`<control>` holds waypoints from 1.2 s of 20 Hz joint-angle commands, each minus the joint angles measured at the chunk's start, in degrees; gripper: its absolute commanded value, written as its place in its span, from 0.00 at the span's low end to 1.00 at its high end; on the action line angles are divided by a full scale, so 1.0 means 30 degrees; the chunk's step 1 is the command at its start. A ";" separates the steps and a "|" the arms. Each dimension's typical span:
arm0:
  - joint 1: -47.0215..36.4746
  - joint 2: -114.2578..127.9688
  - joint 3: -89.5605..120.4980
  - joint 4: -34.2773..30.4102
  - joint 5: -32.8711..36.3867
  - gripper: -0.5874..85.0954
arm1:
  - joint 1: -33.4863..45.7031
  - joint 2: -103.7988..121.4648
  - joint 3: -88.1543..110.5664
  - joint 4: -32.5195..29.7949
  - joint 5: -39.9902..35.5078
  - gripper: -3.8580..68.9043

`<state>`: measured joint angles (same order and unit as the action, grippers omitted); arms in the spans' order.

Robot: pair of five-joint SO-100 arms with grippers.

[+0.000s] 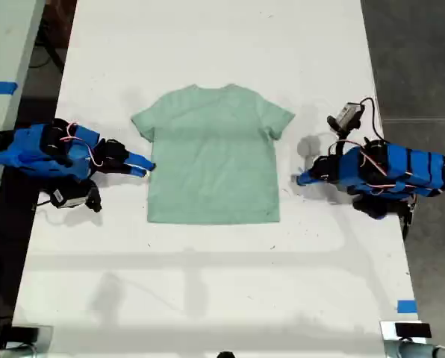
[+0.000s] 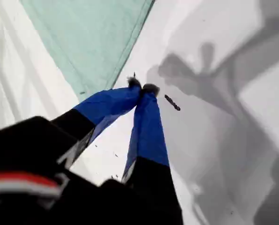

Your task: Fold t shirt

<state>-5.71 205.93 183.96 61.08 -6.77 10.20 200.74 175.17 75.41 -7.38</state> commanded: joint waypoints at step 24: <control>-0.0117 0.0146 0.0000 0.0029 0.0117 0.18 | 1.5322 -3.5801 -2.8301 -0.2080 -1.2012 0.33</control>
<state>-5.71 205.93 183.96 61.08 -6.77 54.32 101.34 100.37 70.93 -42.10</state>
